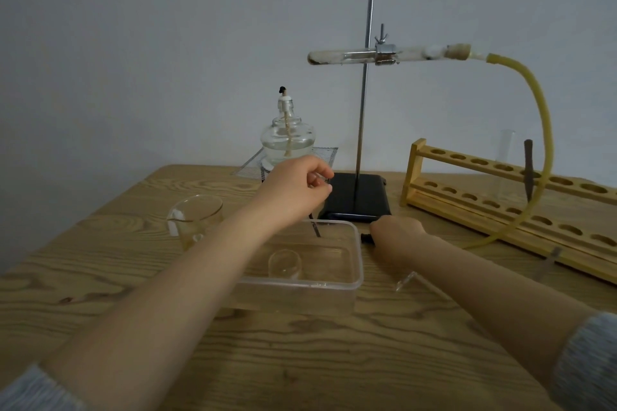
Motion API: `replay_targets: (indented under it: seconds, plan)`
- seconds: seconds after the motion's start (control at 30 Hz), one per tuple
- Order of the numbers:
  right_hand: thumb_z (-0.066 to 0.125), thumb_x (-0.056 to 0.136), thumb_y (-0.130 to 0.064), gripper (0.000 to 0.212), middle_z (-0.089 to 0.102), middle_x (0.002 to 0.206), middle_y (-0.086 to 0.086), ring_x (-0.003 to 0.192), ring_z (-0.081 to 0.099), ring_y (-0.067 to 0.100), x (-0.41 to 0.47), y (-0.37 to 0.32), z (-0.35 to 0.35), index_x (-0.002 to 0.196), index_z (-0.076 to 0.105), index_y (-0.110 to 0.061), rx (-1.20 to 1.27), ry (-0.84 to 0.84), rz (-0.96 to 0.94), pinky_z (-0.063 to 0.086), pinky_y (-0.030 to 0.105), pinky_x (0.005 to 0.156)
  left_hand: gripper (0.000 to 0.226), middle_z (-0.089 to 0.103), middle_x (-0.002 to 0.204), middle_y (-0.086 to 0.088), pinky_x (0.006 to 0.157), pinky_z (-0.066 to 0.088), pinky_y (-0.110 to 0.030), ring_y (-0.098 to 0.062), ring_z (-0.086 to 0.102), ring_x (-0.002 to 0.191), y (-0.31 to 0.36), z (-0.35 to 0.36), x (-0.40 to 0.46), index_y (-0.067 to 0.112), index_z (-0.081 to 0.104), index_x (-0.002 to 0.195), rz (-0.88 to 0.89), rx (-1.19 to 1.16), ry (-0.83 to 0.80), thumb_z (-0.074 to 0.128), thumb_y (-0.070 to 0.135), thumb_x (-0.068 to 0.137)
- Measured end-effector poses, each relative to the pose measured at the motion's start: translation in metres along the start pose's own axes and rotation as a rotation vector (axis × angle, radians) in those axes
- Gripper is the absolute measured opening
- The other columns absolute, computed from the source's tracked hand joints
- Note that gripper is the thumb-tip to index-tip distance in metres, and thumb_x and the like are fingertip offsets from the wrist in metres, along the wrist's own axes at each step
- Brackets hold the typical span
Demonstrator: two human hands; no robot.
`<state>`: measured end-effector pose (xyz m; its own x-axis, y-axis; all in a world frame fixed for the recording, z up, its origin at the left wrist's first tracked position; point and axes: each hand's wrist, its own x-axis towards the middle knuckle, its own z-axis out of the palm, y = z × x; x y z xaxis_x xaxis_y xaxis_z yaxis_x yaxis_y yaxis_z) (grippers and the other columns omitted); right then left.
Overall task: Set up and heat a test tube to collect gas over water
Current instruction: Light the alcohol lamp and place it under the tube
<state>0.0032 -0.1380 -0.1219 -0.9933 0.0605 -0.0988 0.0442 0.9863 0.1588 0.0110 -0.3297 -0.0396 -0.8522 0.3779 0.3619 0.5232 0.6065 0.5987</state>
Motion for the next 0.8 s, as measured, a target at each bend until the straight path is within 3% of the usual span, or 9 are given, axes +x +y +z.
replay_targets:
  seconds: [0.17,0.37,0.53,0.8]
  plan:
    - [0.054,0.093,-0.025,0.016,0.06,0.089,-0.001,0.08,0.061,0.015,-0.005,0.001,0.0,0.105,0.06,-0.016,0.16,0.02,0.019,0.054,0.026,0.07,0.019,0.06,0.092,0.009,0.063,0.037,-0.011,0.0,0.054,0.081,0.001,-0.003,-0.004,0.026,0.061,0.107,-0.001,0.006,0.01,0.058,0.02,0.089]
    - [0.047,0.095,-0.017,0.017,0.059,0.092,0.006,0.081,0.06,0.021,-0.009,0.011,-0.022,0.111,0.051,-0.012,0.527,0.071,0.014,0.054,0.034,0.076,0.017,0.058,0.089,0.016,0.063,0.038,-0.011,0.001,0.055,0.08,-0.004,-0.012,-0.004,0.028,0.06,0.103,0.011,0.029,0.072,0.057,0.019,0.089]
    - [0.04,0.098,-0.013,0.015,0.055,0.08,0.01,0.063,0.053,0.02,-0.015,0.011,-0.044,0.11,0.048,-0.011,0.832,0.05,0.039,0.047,0.029,0.054,0.019,0.059,0.096,0.009,0.07,0.044,-0.016,-0.003,0.055,0.079,-0.014,-0.016,0.0,0.021,0.062,0.103,0.018,0.114,0.22,0.063,0.019,0.084]
    - [0.058,0.091,-0.017,0.006,0.05,0.062,0.004,0.05,0.043,0.012,-0.02,-0.012,-0.079,0.092,0.056,-0.011,1.292,0.014,0.055,0.04,0.021,0.047,0.036,0.058,0.118,-0.001,0.09,0.047,-0.035,-0.019,0.055,0.108,-0.037,-0.021,0.0,0.02,0.062,0.115,-0.03,0.431,0.214,0.068,0.032,0.082]
